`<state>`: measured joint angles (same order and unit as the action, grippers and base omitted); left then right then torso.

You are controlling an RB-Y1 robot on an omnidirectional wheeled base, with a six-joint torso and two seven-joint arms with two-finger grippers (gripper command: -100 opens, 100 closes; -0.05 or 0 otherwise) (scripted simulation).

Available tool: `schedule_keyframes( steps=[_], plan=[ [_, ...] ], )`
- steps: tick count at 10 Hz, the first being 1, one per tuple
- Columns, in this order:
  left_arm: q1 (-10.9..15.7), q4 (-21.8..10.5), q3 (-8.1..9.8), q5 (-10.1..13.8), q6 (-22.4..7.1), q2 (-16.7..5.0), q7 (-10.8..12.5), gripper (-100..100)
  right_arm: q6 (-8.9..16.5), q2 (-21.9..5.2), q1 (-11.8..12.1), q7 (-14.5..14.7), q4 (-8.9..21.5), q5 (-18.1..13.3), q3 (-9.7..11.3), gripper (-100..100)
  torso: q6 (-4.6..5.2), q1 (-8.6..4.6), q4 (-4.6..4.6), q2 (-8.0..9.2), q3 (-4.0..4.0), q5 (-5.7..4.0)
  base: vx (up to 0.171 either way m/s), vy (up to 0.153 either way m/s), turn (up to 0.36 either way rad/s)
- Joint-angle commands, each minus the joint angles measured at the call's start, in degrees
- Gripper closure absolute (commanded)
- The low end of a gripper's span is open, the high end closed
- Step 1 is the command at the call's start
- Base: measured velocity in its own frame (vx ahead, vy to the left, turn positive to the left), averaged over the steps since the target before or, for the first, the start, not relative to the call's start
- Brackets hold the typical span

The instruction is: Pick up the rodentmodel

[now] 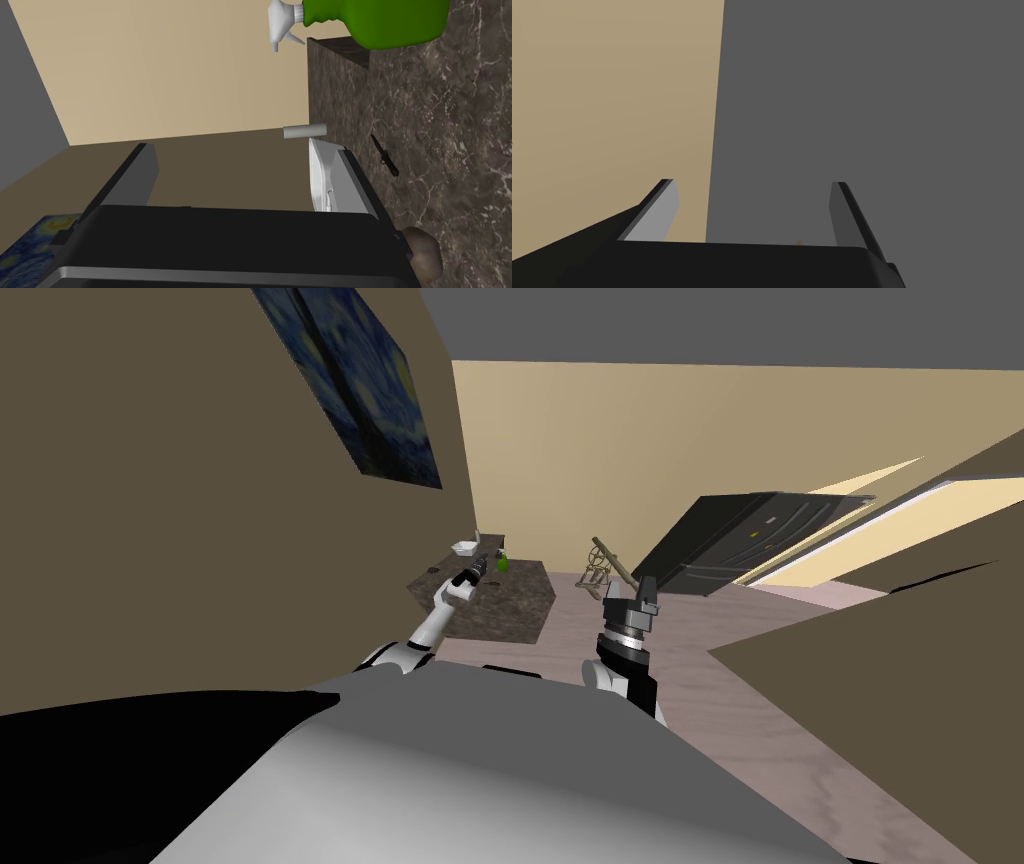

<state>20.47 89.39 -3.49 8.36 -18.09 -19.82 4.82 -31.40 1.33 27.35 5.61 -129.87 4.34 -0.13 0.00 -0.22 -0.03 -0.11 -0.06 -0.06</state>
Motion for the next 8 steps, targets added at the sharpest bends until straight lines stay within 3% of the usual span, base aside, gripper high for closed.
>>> schedule_keyframes(
  steps=[1, 2, 3, 4, 5, 6, 7, 8],
  plan=[
    [1.9, -2.2, 0.00, 0.1, -2.9, -0.1, -0.1, -100, 0.0, 0.0, 0.0, 0.0, 0.0, 0.0, 0.0, 0, 0.00, 0.00, 0.00, 0.00, 0.00, 0.00, 0.009, -0.055, 0.037],
    [1.9, -2.2, 0.00, 0.1, -3.5, -0.1, -0.1, -100, 0.0, 0.0, 0.0, 0.0, 0.0, 0.0, 0.0, 0, 0.00, 0.01, 0.00, -0.01, -0.01, 0.00, 0.008, -0.027, 0.001],
    [4.7, -5.2, -0.08, 0.6, -5.5, -0.4, -0.4, -100, 0.0, 0.0, 0.0, 0.0, 0.0, 0.0, 0.0, 0, 0.00, 0.10, 0.00, 0.00, 0.00, 0.02, 0.012, -0.032, 0.052],
    [4.8, -5.9, -0.08, 0.6, -6.8, -0.4, -0.4, -100, 0.0, 0.0, 0.0, 0.0, 0.0, 0.0, 0.0, 0, -0.01, 0.10, 0.00, -0.02, -0.01, 0.02, 0.014, -0.042, 0.028],
    [7.0, -7.5, -0.14, 1.2, -8.8, -0.6, -0.7, -100, 0.0, 0.0, 0.0, 0.0, 0.0, 0.0, 0.0, 0, 0.00, 0.07, -0.01, -0.02, -0.01, 0.02, 0.022, -0.063, 0.055],
    [7.6, -8.8, -0.14, 1.2, -10.7, -0.6, -0.7, -100, 0.0, 0.0, 0.0, 0.0, 0.0, 0.0, 0.0, 0, 0.00, -0.01, -0.01, -0.06, -0.03, 0.00, 0.022, -0.055, 0.025],
    [7.6, -9.6, -0.14, 1.2, -10.8, -0.6, -0.7, -100, 0.0, 0.0, 0.0, 0.0, 0.0, 0.0, 0.0, 0, 0.00, 0.01, -0.02, -0.06, -0.04, 0.00, 0.008, -0.022, -0.005],
    [10.2, -11.2, -0.18, 1.8, -13.7, -0.9, -1.0, -100, 0.0, 0.0, 0.0, 0.0, 0.0, 0.0, 0.0, 0, 0.00, 0.12, -0.01, -0.02, -0.01, 0.02, 0.017, -0.031, 0.033]
  ],
)
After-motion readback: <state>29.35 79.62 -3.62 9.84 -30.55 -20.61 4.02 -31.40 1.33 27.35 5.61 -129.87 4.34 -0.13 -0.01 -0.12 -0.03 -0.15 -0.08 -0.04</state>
